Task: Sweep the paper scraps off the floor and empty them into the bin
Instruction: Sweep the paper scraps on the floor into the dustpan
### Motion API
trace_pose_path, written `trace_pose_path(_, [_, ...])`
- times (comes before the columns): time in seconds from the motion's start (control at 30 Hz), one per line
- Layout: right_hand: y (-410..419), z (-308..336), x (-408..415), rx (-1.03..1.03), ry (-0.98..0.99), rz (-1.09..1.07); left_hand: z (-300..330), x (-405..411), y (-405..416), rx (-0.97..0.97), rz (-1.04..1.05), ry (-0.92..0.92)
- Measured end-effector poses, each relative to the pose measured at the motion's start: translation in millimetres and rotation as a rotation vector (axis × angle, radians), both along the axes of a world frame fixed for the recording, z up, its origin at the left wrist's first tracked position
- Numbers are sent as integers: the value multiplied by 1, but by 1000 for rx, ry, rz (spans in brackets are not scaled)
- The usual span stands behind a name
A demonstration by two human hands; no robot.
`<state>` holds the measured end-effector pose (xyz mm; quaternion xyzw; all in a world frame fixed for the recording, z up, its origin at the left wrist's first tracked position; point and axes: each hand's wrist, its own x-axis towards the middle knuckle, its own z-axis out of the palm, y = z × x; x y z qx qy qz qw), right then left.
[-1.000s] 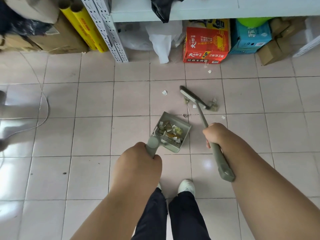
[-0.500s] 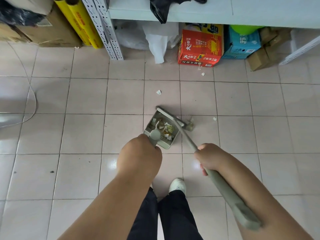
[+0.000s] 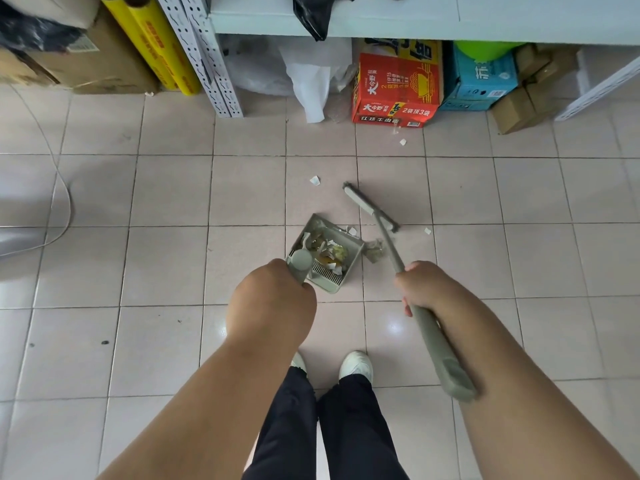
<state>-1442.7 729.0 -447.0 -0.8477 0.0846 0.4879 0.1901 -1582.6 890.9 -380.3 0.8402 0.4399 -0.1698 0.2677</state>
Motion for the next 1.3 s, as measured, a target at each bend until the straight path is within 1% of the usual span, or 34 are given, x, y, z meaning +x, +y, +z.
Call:
trace_pose_path(0.13, [5, -11, -19, -36, 58, 169, -1, 1, 0, 5, -7, -7])
trace_pose_path(0.33, [-10, 11, -40, 40, 135, 178, 0, 2, 0, 9, -5, -5])
trace_pose_path(0.57, [-50, 48, -39, -2, 66, 34, 4, -11, 7, 4, 0, -8])
trace_pose_path(0.73, [-44, 26, -40, -73, 42, -12, 13, -39, 13, 22, 28, 13])
trace_pose_path(0.87, [-23, 4, -43, -119, 95, -162, 14, -57, 6, 11, 18, 39])
trace_pose_path(1.0, [-13, -10, -55, -159, 102, -97, 5, -71, -1, -8, 23, 34])
trace_pose_path(1.17, [-12, -6, -71, -175, 94, -26, 0, -88, -5, -19, 13, 30])
trace_pose_path(1.3, [-11, -5, -87, -174, 92, -64, 0, -103, -9, -21, -65, 27])
